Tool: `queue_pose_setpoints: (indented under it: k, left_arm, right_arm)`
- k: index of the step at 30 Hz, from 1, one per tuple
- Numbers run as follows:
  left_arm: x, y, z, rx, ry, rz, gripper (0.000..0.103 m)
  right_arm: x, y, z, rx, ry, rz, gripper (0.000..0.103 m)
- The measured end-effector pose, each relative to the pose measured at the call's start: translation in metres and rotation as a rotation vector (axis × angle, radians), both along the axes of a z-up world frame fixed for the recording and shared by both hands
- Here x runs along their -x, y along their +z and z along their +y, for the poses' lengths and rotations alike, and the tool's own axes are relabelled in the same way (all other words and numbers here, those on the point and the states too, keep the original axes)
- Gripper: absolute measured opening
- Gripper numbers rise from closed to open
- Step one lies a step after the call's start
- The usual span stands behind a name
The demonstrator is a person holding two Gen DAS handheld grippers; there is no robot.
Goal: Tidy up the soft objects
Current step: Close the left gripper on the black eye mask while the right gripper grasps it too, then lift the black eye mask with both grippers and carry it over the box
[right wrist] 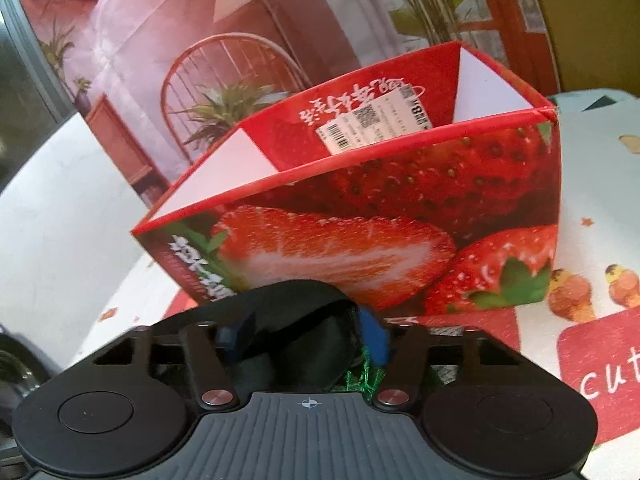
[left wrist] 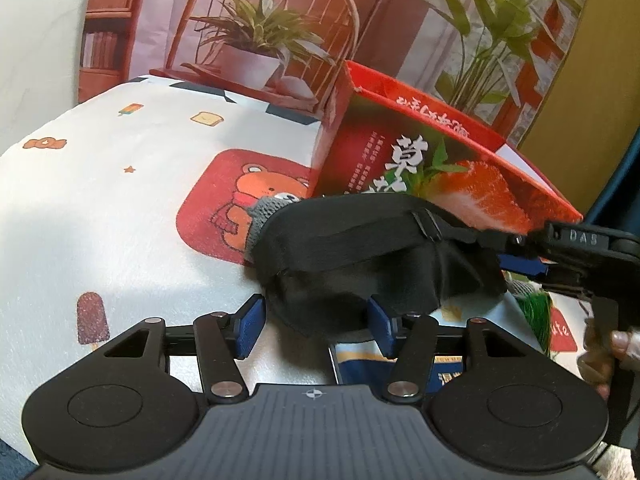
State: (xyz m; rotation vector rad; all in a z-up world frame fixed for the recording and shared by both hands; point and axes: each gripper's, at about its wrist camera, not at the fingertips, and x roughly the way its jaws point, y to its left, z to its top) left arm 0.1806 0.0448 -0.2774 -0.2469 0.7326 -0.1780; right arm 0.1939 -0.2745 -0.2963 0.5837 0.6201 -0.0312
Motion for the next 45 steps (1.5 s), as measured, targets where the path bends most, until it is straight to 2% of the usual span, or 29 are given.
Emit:
queue_pose_setpoints:
  k: [1, 3, 6, 9, 13, 20, 22, 23, 24, 27, 37, 42, 44, 45]
  left_arm:
    - [0.0, 0.0, 0.001, 0.008, 0.005, -0.002, 0.058]
    - [0.0, 0.001, 0.005, 0.03, 0.017, -0.007, 0.059]
    - [0.0, 0.002, 0.011, 0.069, 0.039, -0.008, 0.059]
    - [-0.002, 0.001, 0.015, 0.099, 0.054, -0.002, 0.059]
    - [-0.005, 0.0, 0.015, 0.096, 0.077, 0.0, 0.059]
    - [-0.007, 0.0, 0.023, 0.12, 0.116, -0.019, 0.057]
    - [-0.007, 0.002, 0.021, 0.066, 0.127, -0.032, 0.046]
    - [-0.007, 0.002, 0.02, 0.04, 0.13, -0.032, 0.033]
    - [-0.008, 0.001, 0.02, 0.03, 0.133, -0.025, 0.026]
    - [-0.008, 0.001, 0.025, 0.036, 0.151, -0.024, 0.022]
    - [-0.009, -0.004, 0.026, 0.008, 0.148, 0.004, 0.021]
    - [-0.008, -0.005, 0.025, 0.016, 0.145, 0.001, 0.021]
    - [-0.008, -0.003, 0.025, 0.016, 0.144, -0.014, 0.02]
    - [-0.007, -0.001, 0.025, 0.014, 0.144, -0.024, 0.019]
  right_arm:
    - [0.001, 0.001, -0.001, -0.01, 0.005, 0.002, 0.03]
    - [0.005, 0.005, 0.0, 0.0, 0.0, -0.003, 0.02]
    - [0.013, 0.012, -0.002, 0.029, -0.03, -0.03, 0.009]
    - [0.021, 0.017, -0.004, 0.044, -0.048, -0.056, 0.004]
    - [0.033, 0.018, -0.001, 0.032, -0.057, -0.08, 0.003]
    - [0.037, 0.009, 0.007, 0.029, -0.04, -0.052, 0.004]
    - [0.037, 0.007, 0.007, 0.027, -0.043, -0.048, 0.011]
    - [0.037, 0.006, 0.007, 0.029, -0.046, -0.045, 0.013]
    - [0.036, 0.005, 0.006, 0.029, -0.047, -0.042, 0.017]
    - [0.035, 0.003, 0.005, 0.027, -0.05, -0.034, 0.022]
    - [0.022, -0.004, 0.009, 0.02, -0.004, -0.016, 0.041]
    - [0.013, -0.002, 0.018, 0.033, 0.032, -0.015, 0.04]
    - [0.013, 0.001, 0.021, 0.05, 0.045, -0.019, 0.029]
    - [0.013, 0.002, 0.022, 0.063, 0.048, -0.017, 0.019]
